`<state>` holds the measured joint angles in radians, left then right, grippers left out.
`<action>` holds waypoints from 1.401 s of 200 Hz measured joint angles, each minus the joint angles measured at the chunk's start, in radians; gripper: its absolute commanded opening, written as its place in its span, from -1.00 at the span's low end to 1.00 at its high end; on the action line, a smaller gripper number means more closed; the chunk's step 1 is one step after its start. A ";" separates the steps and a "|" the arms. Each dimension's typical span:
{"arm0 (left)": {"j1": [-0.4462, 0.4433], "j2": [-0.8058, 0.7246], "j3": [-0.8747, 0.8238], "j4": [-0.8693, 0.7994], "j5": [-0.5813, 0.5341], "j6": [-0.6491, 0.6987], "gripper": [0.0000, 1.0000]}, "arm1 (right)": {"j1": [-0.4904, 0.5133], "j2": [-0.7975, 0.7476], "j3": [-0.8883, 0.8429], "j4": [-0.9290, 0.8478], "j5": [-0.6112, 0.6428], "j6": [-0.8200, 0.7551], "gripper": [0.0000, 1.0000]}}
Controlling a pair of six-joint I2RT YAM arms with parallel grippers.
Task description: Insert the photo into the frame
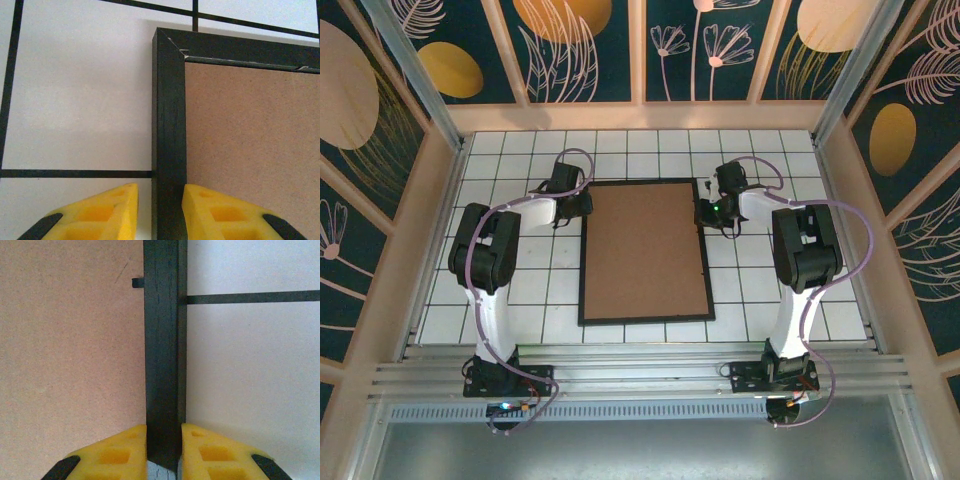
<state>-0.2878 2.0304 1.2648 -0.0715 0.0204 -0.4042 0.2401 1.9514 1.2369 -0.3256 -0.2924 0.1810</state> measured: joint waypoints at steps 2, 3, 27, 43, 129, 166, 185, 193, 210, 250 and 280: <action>0.000 0.000 0.001 0.000 0.001 0.000 -0.34 | 0.000 0.000 0.000 0.000 0.000 0.000 -0.59; 0.000 0.000 0.001 0.000 0.001 0.000 -0.34 | 0.000 0.000 0.000 0.000 0.000 0.000 -0.59; 0.001 0.003 0.002 0.002 0.002 0.008 -0.31 | 0.001 0.000 0.000 0.002 0.003 0.000 -0.59; 0.001 0.005 0.003 0.003 0.002 0.012 -0.28 | 0.002 0.000 0.000 0.002 0.005 -0.001 -0.60; -0.023 0.045 0.070 -0.033 -0.072 0.051 -0.14 | 0.010 0.009 0.016 0.001 0.038 -0.016 -0.61; -0.038 0.068 0.114 -0.073 -0.117 0.064 -0.10 | 0.013 0.009 0.018 0.001 0.055 -0.019 -0.62; -0.045 0.072 0.127 -0.087 -0.139 0.071 -0.06 | 0.016 0.009 0.018 0.001 0.064 -0.020 -0.62; -0.047 0.074 0.130 -0.093 -0.146 0.073 -0.05 | 0.017 0.009 0.019 0.001 0.066 -0.021 -0.62; -0.051 0.081 0.146 -0.113 -0.162 0.082 -0.01 | 0.018 0.009 0.019 0.001 0.071 -0.024 -0.63; -0.065 0.105 0.183 -0.151 -0.185 0.101 0.05 | 0.024 0.008 0.019 0.001 0.086 -0.027 -0.63; -0.074 0.120 0.221 -0.196 -0.219 0.118 0.09 | 0.026 0.008 0.019 0.001 0.092 -0.031 -0.64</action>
<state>-0.3622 2.1506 1.4860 -0.2676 -0.1986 -0.2863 0.2665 1.9598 1.2560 -0.3248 -0.2008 0.1501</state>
